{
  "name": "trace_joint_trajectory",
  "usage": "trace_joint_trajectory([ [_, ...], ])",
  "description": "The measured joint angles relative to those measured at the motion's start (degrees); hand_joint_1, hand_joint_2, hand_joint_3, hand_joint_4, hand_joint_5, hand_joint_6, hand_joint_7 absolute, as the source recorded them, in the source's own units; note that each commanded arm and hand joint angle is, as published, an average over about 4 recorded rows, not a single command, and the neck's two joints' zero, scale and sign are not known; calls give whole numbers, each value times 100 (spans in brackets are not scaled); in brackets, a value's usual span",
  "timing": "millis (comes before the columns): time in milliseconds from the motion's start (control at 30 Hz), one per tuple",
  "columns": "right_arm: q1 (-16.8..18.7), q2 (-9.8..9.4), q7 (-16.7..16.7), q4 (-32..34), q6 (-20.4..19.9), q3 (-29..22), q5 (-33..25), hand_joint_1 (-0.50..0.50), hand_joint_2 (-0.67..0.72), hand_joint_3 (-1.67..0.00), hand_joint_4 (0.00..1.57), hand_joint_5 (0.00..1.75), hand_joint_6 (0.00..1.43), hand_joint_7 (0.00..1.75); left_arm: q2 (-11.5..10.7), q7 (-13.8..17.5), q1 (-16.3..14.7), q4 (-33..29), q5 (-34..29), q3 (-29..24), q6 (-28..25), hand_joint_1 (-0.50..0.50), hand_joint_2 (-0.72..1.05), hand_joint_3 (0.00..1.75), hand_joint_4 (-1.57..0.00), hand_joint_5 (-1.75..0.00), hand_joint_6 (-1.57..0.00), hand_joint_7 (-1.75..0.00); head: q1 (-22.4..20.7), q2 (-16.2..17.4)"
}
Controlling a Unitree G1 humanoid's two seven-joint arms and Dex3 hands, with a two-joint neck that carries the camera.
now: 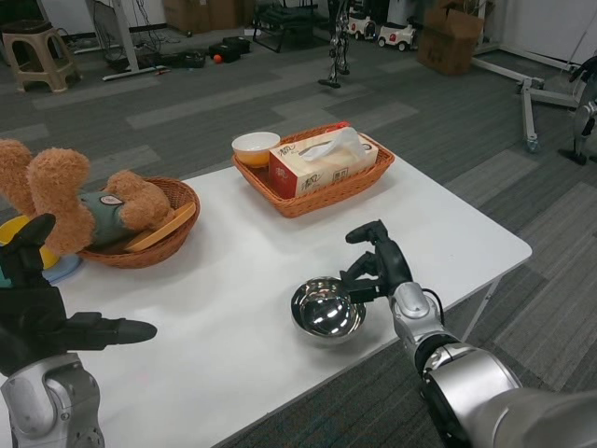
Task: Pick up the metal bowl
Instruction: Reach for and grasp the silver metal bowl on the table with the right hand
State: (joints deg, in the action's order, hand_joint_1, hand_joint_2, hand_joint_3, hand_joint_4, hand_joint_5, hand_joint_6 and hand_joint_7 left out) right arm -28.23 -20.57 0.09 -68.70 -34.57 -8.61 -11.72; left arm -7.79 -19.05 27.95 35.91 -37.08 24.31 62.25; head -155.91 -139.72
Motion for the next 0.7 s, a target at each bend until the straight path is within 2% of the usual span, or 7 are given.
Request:
trace_joint_trajectory([
  [133,119,1,43,131,4,-1,-168,-18,-8,-95,6,155,0,143,-1,0,1,10,-16,-3,0,-46,-64,0,-112,-123,0,-7,-2,10],
  [200,175,1,97,272,5,-2,-200,-24,1,-67,2,128,0,136,-2,0,1,14,-36,-5,0,-46,-64,0,-112,-123,0,-7,-15,14],
  [267,210,0,185,415,5,-2,-208,-31,9,-48,0,92,0,129,-1,1,2,19,-55,-5,0,-46,-64,0,-112,-123,0,-7,-30,24],
  [400,332,0,363,755,37,10,-205,-39,22,-26,0,17,0,75,0,4,3,26,-65,-6,0,-46,-64,0,-112,-123,0,-7,-52,50],
  [533,552,-5,532,1434,301,32,-58,-42,34,-18,0,0,0,44,0,6,8,33,-71,-6,0,-46,-64,0,-112,-123,0,-7,-46,74],
  [633,806,-15,669,2400,890,28,398,-42,42,-14,0,0,0,30,2,6,10,34,-71,-5,0,-46,-64,0,-112,-123,0,-7,-38,87],
  [700,931,-26,786,3054,1325,-11,771,-43,46,-10,0,0,0,28,2,6,11,34,-73,-5,0,-46,-64,0,-112,-123,0,-7,-43,92],
])
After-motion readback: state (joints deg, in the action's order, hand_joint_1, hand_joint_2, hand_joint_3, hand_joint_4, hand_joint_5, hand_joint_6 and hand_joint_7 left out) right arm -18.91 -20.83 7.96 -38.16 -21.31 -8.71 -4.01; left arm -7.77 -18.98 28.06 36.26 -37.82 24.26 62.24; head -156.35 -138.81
